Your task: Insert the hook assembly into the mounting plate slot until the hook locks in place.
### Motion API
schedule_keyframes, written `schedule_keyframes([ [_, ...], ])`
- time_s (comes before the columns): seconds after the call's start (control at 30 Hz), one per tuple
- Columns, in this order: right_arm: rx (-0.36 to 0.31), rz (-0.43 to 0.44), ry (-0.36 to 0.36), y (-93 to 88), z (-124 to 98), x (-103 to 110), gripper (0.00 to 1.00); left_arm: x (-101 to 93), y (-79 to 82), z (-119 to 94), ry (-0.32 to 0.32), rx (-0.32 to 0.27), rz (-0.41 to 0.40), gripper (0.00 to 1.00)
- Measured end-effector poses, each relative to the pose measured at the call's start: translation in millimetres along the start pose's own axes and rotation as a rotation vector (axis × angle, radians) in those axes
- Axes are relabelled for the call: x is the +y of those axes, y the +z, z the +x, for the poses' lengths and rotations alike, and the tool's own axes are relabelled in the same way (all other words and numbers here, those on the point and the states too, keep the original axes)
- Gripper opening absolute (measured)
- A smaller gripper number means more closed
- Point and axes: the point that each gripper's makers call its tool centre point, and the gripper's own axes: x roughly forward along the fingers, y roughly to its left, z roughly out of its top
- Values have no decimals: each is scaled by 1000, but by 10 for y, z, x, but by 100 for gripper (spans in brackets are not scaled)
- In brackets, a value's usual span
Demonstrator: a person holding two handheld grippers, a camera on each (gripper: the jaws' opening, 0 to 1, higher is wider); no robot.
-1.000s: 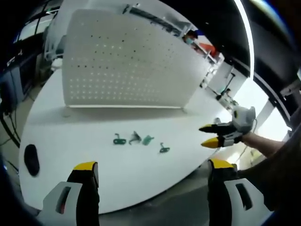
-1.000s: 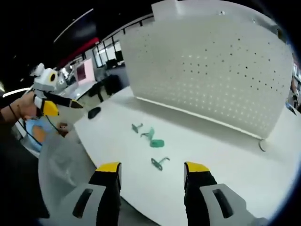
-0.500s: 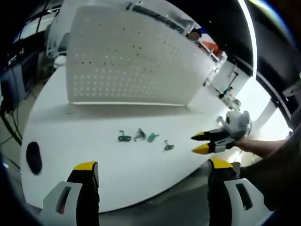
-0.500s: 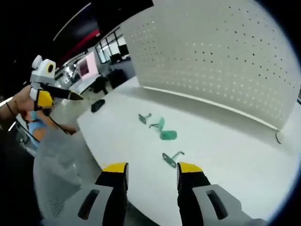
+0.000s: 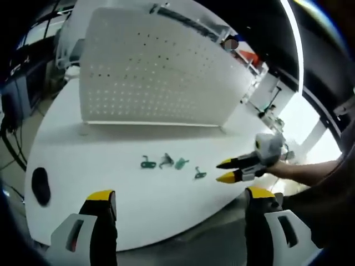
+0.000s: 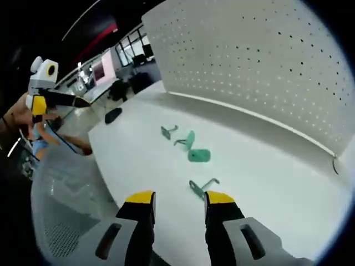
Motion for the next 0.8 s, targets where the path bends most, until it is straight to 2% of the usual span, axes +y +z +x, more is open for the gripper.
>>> schedule_keyframes([
  [0.33, 30, -14, 15, -9, 187, -55, 32, 5, -73, 29, 3, 23, -6, 98],
  [0.6, 81, -40, 33, -97, 344, -83, 31, 37, -82, 14, 11, 27, -16, 98],
  [0.63, 95, -67, 28, -122, 359, -100, 31, 37, -88, 27, 10, 27, -21, 98],
  [0.8, 123, -73, 35, -191, 433, -139, 31, -46, -137, 115, -14, 42, -31, 98],
])
